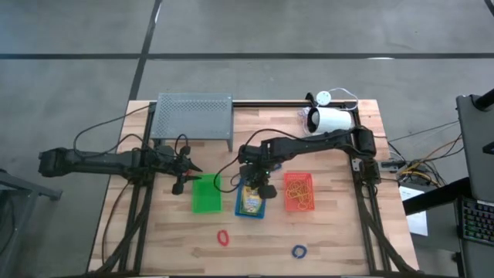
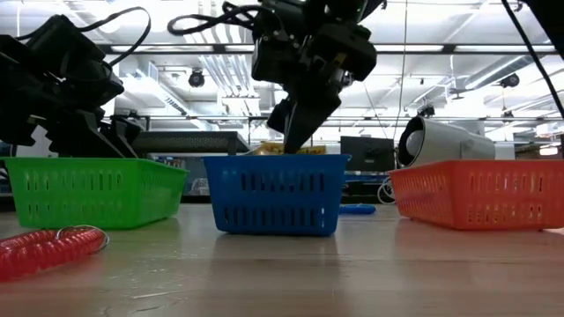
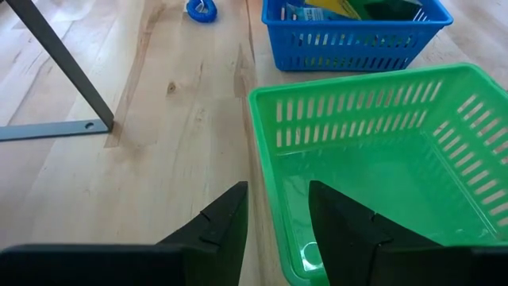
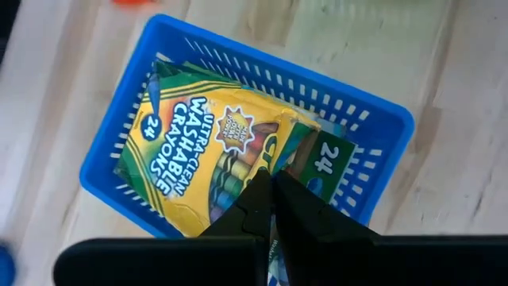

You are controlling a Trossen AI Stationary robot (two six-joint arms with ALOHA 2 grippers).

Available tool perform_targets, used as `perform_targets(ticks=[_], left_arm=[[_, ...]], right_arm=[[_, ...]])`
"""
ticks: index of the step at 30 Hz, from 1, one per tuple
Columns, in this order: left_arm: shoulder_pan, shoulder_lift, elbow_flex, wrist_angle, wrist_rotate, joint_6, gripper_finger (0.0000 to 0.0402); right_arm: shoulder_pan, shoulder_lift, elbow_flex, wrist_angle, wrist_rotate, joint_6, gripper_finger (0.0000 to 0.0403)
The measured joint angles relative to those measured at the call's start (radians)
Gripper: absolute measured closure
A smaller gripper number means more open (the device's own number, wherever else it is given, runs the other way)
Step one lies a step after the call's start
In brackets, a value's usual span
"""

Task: Pick & Place Office Desk Supplies
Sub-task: Put the crayon box into the blue bin

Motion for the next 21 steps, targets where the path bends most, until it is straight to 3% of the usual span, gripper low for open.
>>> perform_targets(ticks=[9,21], left_arm=[[0.000,0.000,0.000,0.000,0.000,0.000,0.0263],[0.000,0.000,0.000,0.000,0.000,0.000,0.0263]], right_arm=[[0.002,-0.004,-0.013,0.002,0.085,0.044,0.0394],[0.002,-0.003,-0.037,0.004,0.076,0.076,0.0394]])
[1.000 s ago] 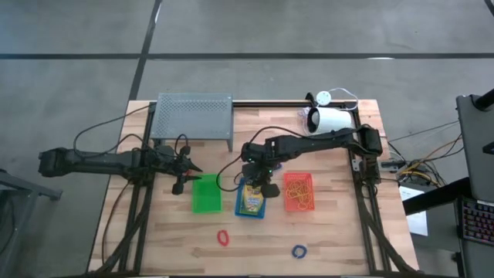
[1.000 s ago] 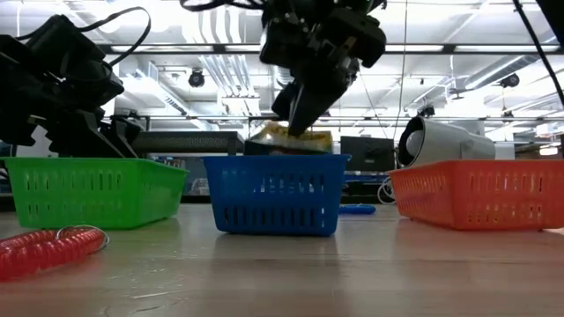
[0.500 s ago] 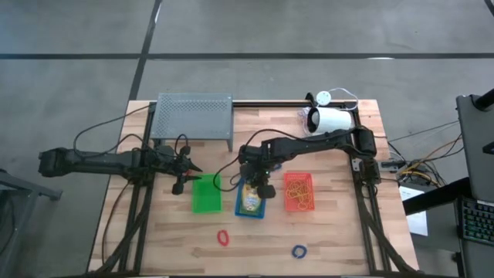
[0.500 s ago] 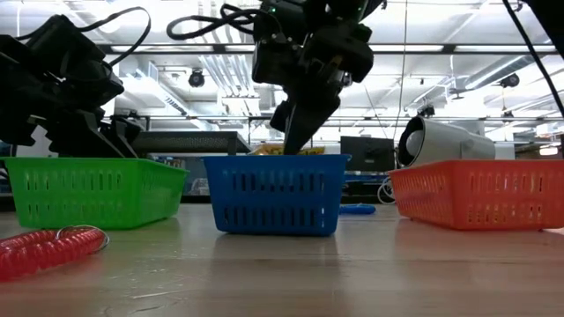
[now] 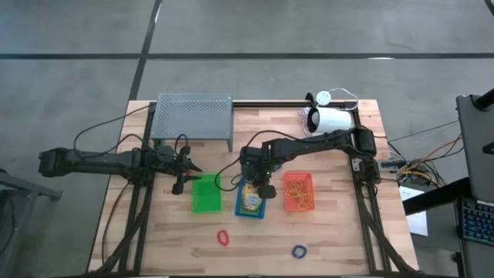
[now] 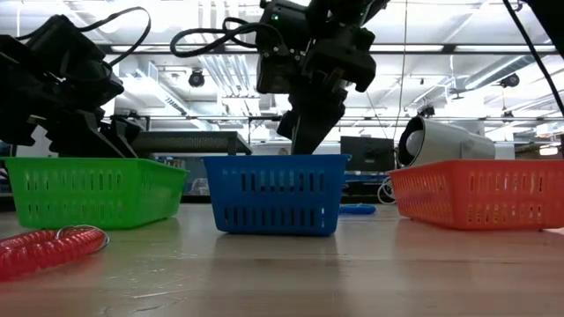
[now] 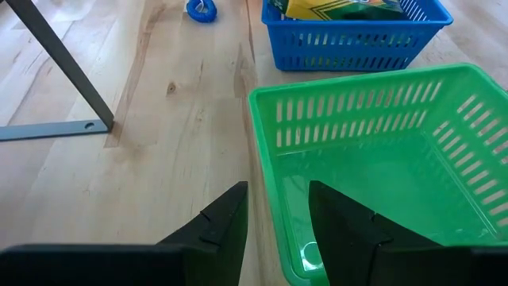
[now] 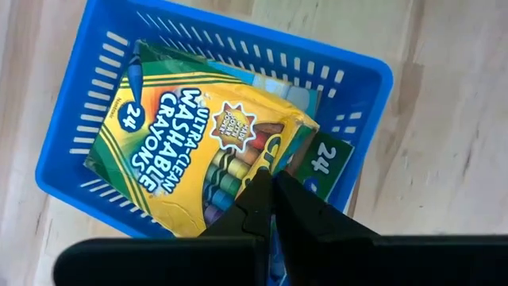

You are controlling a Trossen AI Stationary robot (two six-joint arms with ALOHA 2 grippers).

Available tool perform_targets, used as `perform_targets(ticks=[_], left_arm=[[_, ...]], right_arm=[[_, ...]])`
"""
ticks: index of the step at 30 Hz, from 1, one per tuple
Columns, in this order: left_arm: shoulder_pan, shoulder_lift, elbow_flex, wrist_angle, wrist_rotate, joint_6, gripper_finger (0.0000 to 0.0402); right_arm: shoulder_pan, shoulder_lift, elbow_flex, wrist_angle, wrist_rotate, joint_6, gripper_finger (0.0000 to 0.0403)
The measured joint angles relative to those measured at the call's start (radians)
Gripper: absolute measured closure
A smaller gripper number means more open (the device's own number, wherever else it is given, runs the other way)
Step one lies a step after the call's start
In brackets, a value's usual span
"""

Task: Pick & Place Office Desk Supplies
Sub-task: Put the crayon box into the blue bin, then put the blue spring keychain into the green bin

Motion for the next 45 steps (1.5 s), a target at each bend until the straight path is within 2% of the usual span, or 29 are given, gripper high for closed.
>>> perform_targets(ticks=[18,32,45], left_arm=[[0.000,0.000,0.000,0.000,0.000,0.000,0.0263],[0.000,0.000,0.000,0.000,0.000,0.000,0.0263],[0.000,0.000,0.000,0.000,0.000,0.000,0.0263]], right_arm=[[0.000,0.000,-0.003,0.012,0.000,0.003,0.0394],[0.002,0.000,-0.004,0.012,0.000,0.018,0.0303],[0.002,0.000,-0.004,0.015,0.001,0.041,0.0294]])
